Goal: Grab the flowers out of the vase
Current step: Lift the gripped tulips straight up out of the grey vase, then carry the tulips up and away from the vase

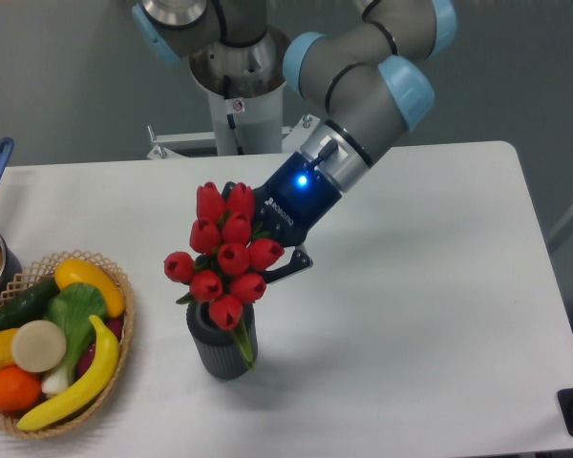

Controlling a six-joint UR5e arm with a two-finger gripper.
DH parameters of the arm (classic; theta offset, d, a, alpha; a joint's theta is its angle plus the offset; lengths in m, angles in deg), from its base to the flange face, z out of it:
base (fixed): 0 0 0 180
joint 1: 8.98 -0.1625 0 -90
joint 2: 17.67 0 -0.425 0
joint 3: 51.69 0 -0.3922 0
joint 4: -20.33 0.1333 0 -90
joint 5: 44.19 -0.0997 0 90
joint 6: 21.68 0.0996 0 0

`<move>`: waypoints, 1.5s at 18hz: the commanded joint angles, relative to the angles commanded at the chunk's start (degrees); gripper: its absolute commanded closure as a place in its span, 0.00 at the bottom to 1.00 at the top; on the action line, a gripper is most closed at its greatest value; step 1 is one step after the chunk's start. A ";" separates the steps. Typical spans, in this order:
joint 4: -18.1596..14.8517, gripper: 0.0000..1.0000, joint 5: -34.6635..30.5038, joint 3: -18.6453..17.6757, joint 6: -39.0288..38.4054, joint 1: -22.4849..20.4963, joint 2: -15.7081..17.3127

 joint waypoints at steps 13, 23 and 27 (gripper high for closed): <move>0.00 0.56 -0.17 7.30 -8.88 -1.67 1.93; -0.09 0.56 -9.03 8.00 -8.10 -6.50 3.95; -0.09 0.56 -10.90 8.18 -6.87 -10.62 3.96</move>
